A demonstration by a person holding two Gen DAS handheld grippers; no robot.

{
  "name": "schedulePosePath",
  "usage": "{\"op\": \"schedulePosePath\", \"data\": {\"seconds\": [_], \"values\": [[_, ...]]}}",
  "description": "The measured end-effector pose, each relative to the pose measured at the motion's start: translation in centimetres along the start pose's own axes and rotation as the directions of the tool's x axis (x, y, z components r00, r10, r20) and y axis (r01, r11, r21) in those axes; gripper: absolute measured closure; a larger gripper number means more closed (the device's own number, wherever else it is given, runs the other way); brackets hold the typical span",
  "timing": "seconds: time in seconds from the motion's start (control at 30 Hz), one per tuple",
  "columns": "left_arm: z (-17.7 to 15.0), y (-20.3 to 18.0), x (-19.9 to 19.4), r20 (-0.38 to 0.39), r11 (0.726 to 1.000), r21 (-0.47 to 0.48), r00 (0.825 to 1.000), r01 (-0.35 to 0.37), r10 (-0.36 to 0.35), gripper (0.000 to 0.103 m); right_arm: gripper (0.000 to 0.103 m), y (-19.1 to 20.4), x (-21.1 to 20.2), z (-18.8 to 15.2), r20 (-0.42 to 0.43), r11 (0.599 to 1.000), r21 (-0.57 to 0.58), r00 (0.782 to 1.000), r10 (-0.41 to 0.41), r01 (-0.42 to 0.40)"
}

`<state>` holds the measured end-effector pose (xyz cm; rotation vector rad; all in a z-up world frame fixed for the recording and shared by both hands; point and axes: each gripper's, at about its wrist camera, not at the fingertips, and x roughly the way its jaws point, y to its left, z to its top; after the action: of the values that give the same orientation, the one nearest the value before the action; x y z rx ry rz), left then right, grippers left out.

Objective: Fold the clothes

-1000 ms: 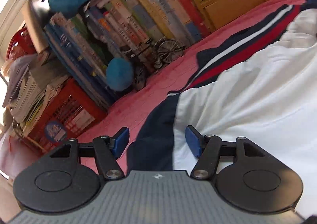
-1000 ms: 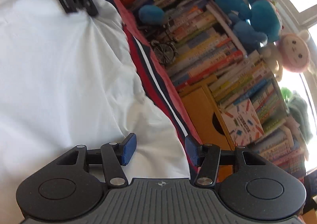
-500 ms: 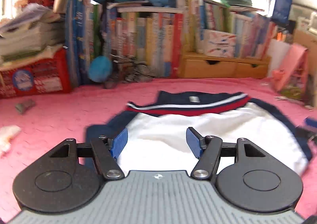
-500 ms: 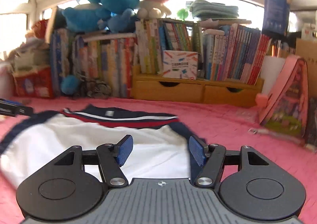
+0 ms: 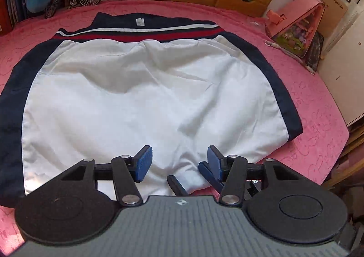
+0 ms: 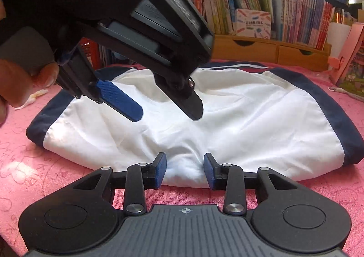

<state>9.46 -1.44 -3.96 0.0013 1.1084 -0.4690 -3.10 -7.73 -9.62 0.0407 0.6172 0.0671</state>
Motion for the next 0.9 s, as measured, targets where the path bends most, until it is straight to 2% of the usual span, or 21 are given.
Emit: {"op": "schedulePosePath", "data": {"seconds": [0.1,0.17,0.3,0.4,0.47,0.53,0.7,0.8,0.9], "values": [[0.5,-0.4,2.6,-0.025,0.998,0.038,0.998,-0.054,0.055,0.068,0.066,0.4,0.1,-0.7,0.022,1.0,-0.006,1.0,-0.01,0.01],[1.6,-0.8,3.3,0.018,0.993,0.067,0.995,-0.098,0.097,0.069,0.066,0.7,0.0,-1.1,0.043,1.0,-0.016,0.999,-0.016,0.017],[5.9,-0.5,6.0,0.075,0.981,0.042,0.979,-0.19,0.187,0.069,0.066,1.0,-0.1,-1.3,0.055,1.0,-0.012,0.998,-0.019,0.02],[9.9,0.8,8.0,0.137,0.968,-0.027,0.958,-0.251,0.252,0.069,0.066,1.2,0.1,-1.4,0.059,1.0,-0.012,0.998,-0.02,0.021],[11.9,1.6,9.1,0.153,0.962,-0.082,0.951,-0.26,0.27,0.07,0.066,1.2,0.0,-1.4,0.06,1.0,-0.008,0.998,-0.019,0.02],[12.9,1.9,9.5,0.144,0.958,-0.126,0.951,-0.258,0.275,0.068,0.066,1.2,-0.1,-1.4,0.06,1.0,-0.007,0.998,-0.019,0.019],[12.0,1.0,7.2,0.163,0.955,-0.074,0.941,-0.287,0.295,0.069,0.066,1.2,-0.1,-1.6,0.059,1.0,-0.001,0.998,-0.012,0.012],[9.6,0.0,3.7,0.187,0.967,-0.034,0.949,-0.251,0.253,0.069,0.066,1.2,-0.1,-1.6,0.06,1.0,0.004,0.998,-0.009,0.009],[7.1,-1.1,2.2,0.159,0.978,0.014,0.966,-0.206,0.201,0.068,0.066,1.0,0.1,-1.4,0.06,1.0,0.009,0.998,-0.006,0.006]]}}
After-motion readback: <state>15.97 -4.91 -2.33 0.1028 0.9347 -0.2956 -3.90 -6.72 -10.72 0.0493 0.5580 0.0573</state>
